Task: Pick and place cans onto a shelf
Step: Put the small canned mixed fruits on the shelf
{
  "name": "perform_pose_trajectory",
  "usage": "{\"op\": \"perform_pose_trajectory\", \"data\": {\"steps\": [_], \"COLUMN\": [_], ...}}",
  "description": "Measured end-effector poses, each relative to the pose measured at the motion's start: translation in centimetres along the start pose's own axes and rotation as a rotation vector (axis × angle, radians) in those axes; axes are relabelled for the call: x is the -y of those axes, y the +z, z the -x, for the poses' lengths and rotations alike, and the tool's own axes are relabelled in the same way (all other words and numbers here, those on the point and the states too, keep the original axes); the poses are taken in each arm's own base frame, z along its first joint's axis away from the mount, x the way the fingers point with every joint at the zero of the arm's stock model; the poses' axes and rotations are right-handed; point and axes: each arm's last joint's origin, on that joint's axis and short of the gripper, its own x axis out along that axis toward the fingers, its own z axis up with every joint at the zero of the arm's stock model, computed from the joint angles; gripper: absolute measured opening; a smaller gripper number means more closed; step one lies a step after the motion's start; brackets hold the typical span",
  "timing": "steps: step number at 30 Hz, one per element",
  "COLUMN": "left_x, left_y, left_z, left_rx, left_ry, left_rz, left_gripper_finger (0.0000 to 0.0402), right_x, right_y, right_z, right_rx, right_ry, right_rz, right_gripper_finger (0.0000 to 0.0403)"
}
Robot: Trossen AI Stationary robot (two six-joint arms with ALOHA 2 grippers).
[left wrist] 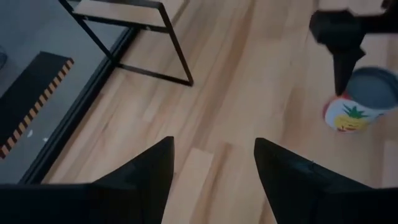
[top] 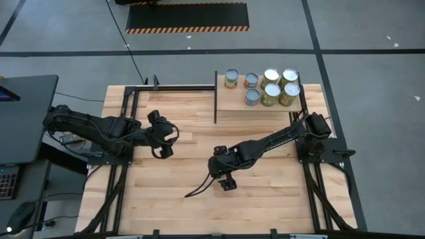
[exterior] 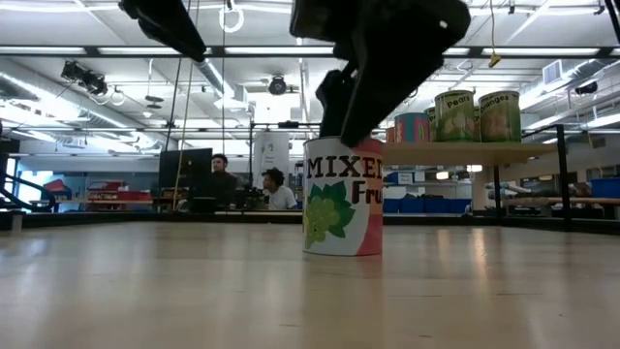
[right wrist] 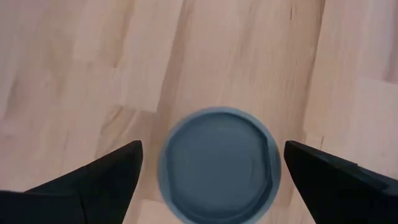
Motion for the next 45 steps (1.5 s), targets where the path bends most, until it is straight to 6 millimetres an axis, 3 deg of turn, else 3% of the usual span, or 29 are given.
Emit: {"op": "perform_pose_trajectory", "data": {"steps": [6,12,23,26,29,34,38,41,45], "left_x": [-0.6,-1.0,-1.3,-1.7,-2.5,-4.7,-5.3,-5.4,-5.7], "left_y": [0.3,0.5,0.4,0.3,0.5,1.1,1.6,2.0,2.3], "left_z": [-0.4,-0.6,-0.4,0.1,0.7,1.5,1.5,1.5,1.3], "left_rx": [0.009,0.011,0.003,0.01,0.027,0.106,0.152,0.184,0.195], "left_ry": [0.027,0.041,0.036,0.023,-0.022,0.013,0.035,0.016,-0.003], "left_rz": [0.038,0.063,0.055,0.037,0.056,0.057,0.058,0.079,0.095], "left_gripper_finger": [0.0224,0.0209,0.0155,0.0134,0.0112,0.0084,0.0072,0.0071,0.0079], "right_x": [0.5,0.9,1.2,1.8,3.2,7.9,12.3,15.5,19.6], "right_y": [-1.8,-2.2,-2.0,-0.5,1.0,2.2,1.7,0.5,-1.2], "right_z": [-1.7,-2.5,-1.6,0.9,5.3,13.2,18.9,21.2,21.6], "right_rx": [-0.03,-0.001,-0.026,-0.011,-0.036,-0.037,0.04,0.072,0.056], "right_ry": [-0.005,0.02,0.164,0.174,0.099,-0.12,-0.2,-0.223,-0.257], "right_rz": [-0.008,-0.073,0.0,0.022,0.006,-0.066,-0.168,-0.263,-0.36], "right_gripper_finger": [0.0399,0.0385,0.0269,0.0261,0.0261,0.027,0.0268,0.0268,0.0268]}}
